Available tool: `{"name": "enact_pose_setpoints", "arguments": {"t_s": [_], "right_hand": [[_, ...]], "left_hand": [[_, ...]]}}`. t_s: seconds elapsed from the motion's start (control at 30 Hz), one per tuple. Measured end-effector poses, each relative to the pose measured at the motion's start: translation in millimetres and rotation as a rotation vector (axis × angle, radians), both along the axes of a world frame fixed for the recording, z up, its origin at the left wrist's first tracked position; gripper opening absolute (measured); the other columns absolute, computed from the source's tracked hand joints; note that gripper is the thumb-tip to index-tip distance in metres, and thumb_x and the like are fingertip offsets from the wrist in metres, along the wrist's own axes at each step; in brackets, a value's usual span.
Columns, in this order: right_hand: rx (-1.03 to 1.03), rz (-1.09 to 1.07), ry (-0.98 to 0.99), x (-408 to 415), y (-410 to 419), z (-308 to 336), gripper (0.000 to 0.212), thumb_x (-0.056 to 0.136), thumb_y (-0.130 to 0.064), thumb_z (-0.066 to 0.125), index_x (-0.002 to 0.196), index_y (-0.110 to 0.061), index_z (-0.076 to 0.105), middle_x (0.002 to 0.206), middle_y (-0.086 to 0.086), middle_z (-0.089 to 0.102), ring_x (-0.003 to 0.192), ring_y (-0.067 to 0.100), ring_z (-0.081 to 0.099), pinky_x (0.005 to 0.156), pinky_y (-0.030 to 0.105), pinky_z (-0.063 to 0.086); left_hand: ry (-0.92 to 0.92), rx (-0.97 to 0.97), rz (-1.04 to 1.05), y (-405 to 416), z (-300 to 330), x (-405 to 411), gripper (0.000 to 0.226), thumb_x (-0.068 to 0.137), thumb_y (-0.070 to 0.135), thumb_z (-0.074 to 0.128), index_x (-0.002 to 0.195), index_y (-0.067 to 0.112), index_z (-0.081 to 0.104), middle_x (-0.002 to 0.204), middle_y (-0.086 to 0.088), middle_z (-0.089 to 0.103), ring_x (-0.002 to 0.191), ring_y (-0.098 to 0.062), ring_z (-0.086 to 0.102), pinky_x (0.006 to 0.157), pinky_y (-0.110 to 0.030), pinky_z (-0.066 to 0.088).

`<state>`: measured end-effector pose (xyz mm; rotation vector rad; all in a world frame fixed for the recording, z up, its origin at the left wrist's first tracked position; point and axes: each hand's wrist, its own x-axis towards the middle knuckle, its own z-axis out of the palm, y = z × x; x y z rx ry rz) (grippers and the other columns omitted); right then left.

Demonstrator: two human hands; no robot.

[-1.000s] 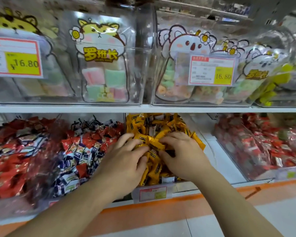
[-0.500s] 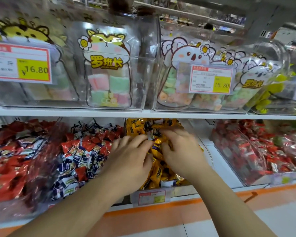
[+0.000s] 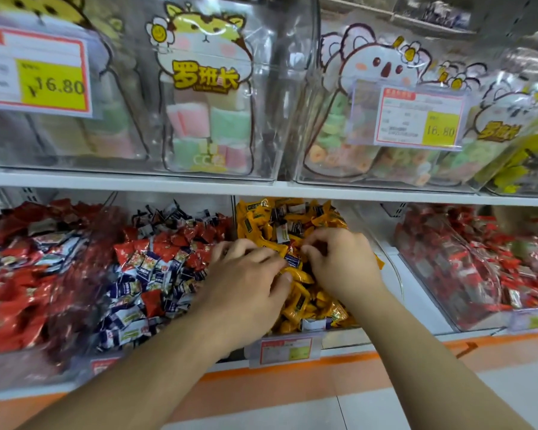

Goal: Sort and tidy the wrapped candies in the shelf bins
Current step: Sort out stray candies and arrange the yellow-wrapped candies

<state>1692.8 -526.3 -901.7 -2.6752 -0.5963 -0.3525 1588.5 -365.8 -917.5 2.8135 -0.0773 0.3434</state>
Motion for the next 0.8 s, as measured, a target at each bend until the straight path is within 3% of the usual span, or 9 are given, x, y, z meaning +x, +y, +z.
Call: {"name": "enact_pose_setpoints", "arguments": {"t_s": [0.27,0.5,0.63,0.8], "right_hand": [[-0.097,-0.004,0.234,19,17,10,0.038,0.088,-0.036,0.073,0.125,-0.047,0.070,0.107,-0.014,0.072,0.109,0.017,0.065,0.107,0.044,0.048],[-0.019,0.021,0.202,16,14,2,0.031,0.089,-0.028,0.073,0.116,-0.045,0.075,0.090,-0.018,0.070,0.098,0.014,0.065,0.102,0.046,0.051],[0.063,-0.009,0.180,17,16,-1,0.024,0.090,-0.020,0.068,0.097,-0.039,0.080,0.096,-0.015,0.075,0.092,0.013,0.067,0.093,0.042,0.057],[0.115,-0.015,0.186,19,16,-4,0.021,0.089,-0.020,0.072,0.078,-0.038,0.075,0.079,-0.023,0.067,0.083,0.006,0.064,0.089,0.040,0.058]], "left_hand": [[-0.013,-0.023,0.011,0,-1,2,0.054,0.101,0.058,0.022,0.135,0.037,0.060,0.140,0.025,0.053,0.131,-0.009,0.029,0.113,-0.040,0.010],[-0.027,-0.032,0.020,-2,-3,1,0.052,0.102,0.057,0.024,0.134,0.036,0.060,0.138,0.024,0.054,0.130,-0.010,0.030,0.114,-0.041,0.014],[-0.026,-0.044,0.019,-2,-3,0,0.052,0.101,0.056,0.026,0.133,0.036,0.061,0.137,0.024,0.055,0.130,-0.010,0.032,0.113,-0.041,0.015],[-0.020,-0.029,0.019,-2,-2,0,0.047,0.104,0.055,0.029,0.136,0.037,0.058,0.138,0.024,0.054,0.131,-0.011,0.032,0.113,-0.042,0.016]]}}
